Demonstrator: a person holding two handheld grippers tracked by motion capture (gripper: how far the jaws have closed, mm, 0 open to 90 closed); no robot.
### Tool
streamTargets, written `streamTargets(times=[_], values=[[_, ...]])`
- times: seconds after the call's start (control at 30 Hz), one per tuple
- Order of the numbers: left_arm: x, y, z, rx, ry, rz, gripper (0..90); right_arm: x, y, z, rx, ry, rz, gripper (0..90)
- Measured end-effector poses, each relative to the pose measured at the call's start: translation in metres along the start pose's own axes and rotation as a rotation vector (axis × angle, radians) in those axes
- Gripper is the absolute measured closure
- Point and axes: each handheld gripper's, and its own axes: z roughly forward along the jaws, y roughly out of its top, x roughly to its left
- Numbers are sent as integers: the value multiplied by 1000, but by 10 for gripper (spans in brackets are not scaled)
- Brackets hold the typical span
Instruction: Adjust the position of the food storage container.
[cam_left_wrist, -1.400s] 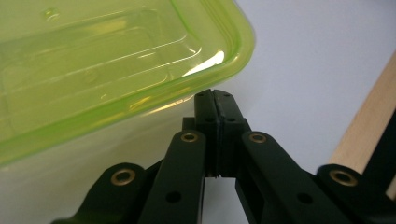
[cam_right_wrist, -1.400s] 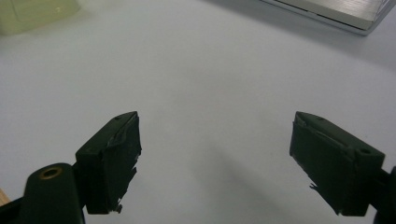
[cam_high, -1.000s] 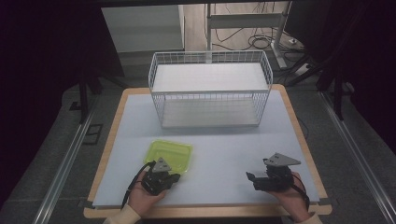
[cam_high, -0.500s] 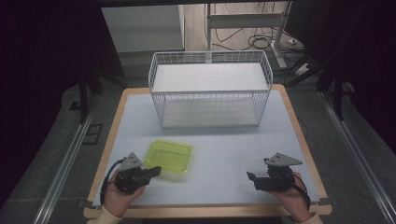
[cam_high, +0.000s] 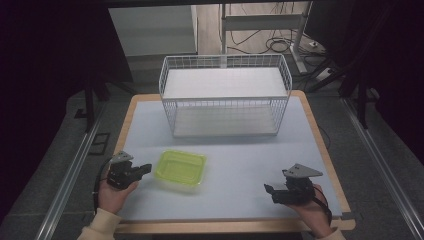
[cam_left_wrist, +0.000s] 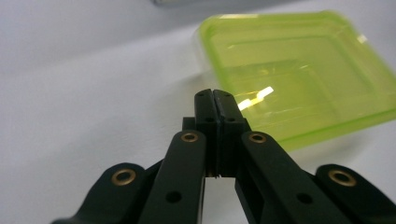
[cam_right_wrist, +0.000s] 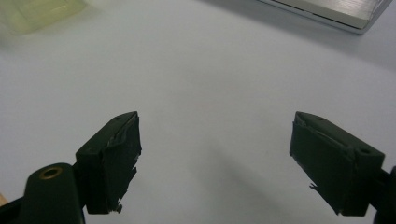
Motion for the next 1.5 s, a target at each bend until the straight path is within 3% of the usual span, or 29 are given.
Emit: streamTargets(times=[0.33, 0.6, 0.77, 1.5], values=[[11, -6, 23, 71, -29, -22, 900, 0, -1, 1, 3, -3, 0, 167], [4, -6, 32, 103, -68, 13, 900, -1, -1, 1, 2, -3, -1, 168], [1, -6, 34, 96, -97, 0, 900, 0, -1, 1, 4, -3, -1, 167], [-21, 1, 45, 114, -138, 53, 900, -1, 0, 1, 3, -4, 3, 167]])
